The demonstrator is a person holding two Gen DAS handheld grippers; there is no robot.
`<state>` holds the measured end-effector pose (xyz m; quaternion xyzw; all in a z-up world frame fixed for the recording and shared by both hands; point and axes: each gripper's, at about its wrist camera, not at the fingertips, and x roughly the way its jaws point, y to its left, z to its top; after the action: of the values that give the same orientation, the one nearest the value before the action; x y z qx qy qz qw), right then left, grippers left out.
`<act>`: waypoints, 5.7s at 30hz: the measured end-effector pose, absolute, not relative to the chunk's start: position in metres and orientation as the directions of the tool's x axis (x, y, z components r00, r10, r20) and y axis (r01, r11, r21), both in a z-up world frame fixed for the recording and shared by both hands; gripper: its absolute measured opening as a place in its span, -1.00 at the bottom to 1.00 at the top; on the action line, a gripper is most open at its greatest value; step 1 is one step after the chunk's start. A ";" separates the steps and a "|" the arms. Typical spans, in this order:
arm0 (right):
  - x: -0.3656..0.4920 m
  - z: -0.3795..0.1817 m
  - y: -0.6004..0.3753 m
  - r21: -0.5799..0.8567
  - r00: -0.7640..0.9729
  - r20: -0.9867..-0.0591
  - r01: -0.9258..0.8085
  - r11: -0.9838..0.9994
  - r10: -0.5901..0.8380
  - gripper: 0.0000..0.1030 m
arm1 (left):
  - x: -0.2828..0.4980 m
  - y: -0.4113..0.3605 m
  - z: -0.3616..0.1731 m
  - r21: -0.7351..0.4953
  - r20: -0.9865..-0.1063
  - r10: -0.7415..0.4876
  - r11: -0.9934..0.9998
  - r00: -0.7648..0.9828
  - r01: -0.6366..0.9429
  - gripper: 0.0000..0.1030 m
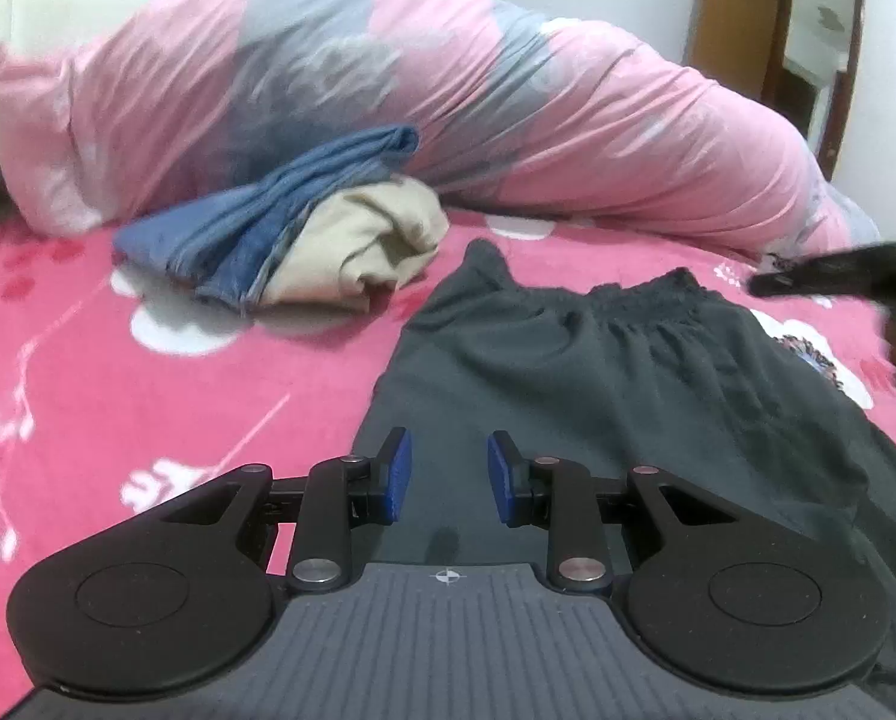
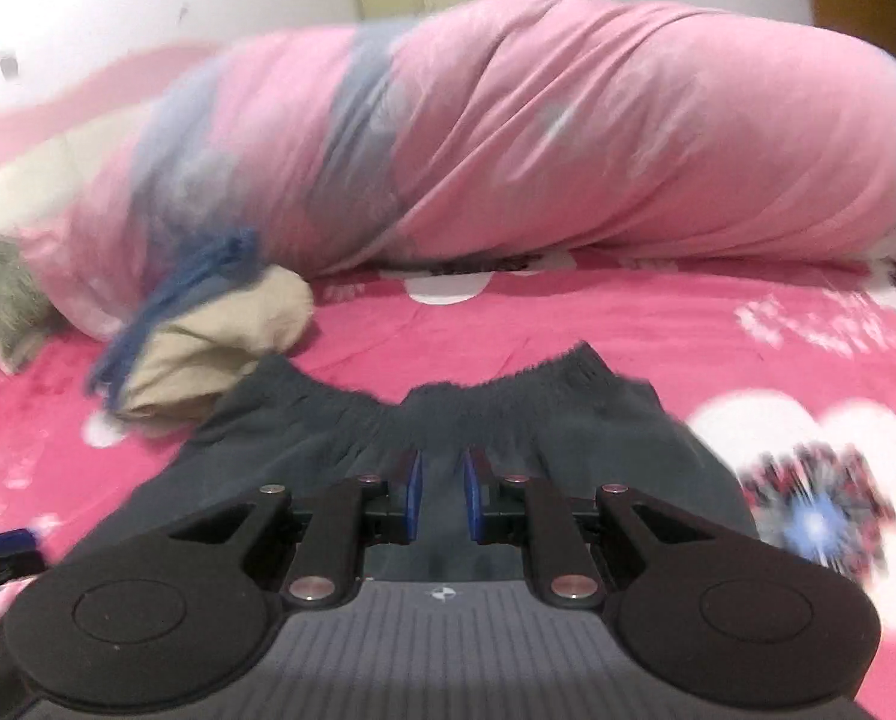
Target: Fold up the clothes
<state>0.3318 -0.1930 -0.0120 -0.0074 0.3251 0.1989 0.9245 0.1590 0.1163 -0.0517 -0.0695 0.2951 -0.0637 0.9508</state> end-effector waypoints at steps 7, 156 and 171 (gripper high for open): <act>0.370 -0.048 -0.131 -0.342 0.683 -0.661 -0.642 0.686 0.310 -0.14 | 0.154 0.138 -0.072 -0.278 -0.554 -0.236 0.956 0.798 0.090 -0.46; 0.000 -0.085 -0.465 0.704 0.783 -0.588 0.372 0.605 0.202 -0.61 | -0.021 -0.118 -0.062 -0.038 -0.588 -0.606 0.683 0.536 0.729 -0.29; -0.008 -0.097 -0.464 0.817 0.786 -0.498 0.286 0.500 0.365 -0.51 | -0.037 -0.122 -0.073 -0.012 -0.614 -0.521 0.757 0.593 0.653 -0.31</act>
<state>-0.0076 -0.4643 -0.0970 0.4994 0.3259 0.0246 0.8023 -0.0371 -0.1220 -0.0733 0.1075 0.3060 -0.3314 0.8860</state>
